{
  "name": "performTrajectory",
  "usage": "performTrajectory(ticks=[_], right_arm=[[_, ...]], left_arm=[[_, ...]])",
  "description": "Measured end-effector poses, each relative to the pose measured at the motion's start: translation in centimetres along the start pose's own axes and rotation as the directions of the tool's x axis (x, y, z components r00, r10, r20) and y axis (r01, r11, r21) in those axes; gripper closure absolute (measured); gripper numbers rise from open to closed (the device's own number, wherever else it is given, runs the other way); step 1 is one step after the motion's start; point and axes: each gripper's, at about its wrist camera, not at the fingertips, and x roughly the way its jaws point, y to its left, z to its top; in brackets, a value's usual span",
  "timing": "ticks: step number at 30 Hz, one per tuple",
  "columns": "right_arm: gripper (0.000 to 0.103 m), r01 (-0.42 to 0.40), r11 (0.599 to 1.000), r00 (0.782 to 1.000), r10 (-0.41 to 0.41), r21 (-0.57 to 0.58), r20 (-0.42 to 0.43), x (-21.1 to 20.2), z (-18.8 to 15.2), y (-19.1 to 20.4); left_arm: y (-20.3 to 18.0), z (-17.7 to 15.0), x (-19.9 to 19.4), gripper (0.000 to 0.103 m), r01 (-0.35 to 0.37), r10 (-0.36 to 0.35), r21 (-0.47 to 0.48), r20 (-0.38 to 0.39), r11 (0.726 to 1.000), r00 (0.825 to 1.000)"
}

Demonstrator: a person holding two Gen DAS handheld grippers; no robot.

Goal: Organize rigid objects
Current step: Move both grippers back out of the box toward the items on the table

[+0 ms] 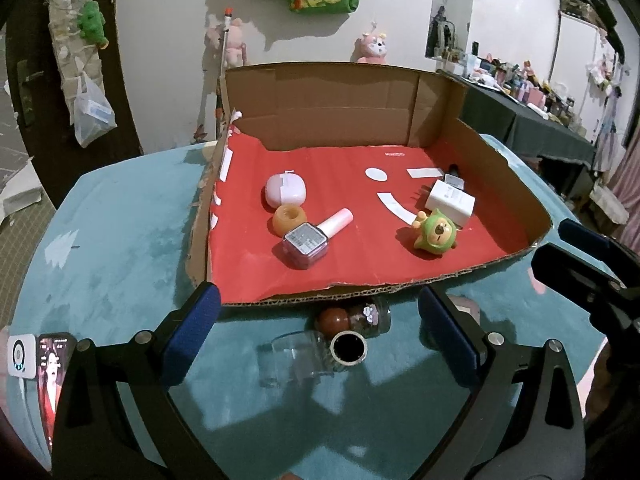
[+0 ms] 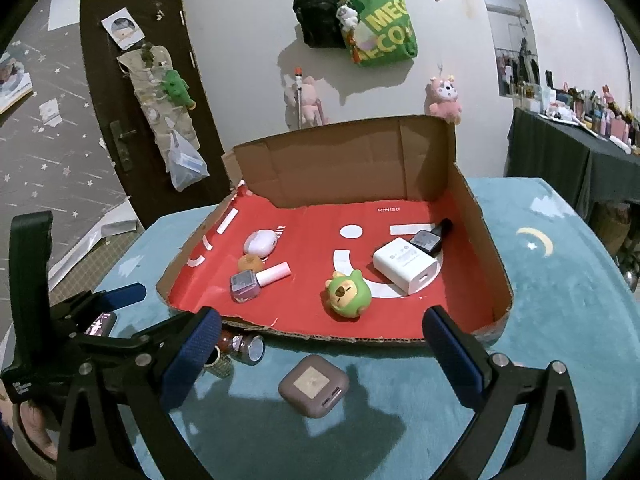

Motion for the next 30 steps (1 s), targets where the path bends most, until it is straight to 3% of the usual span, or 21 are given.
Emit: performTrajectory(ticks=[30], right_arm=[[0.0, -0.002, 1.0, 0.999, 0.002, 0.009, -0.053, -0.8, -3.7, 0.1]], left_arm=[[-0.5, -4.0, -0.6, 0.002, 0.005, -0.004, 0.013, -0.042, 1.0, 0.999]])
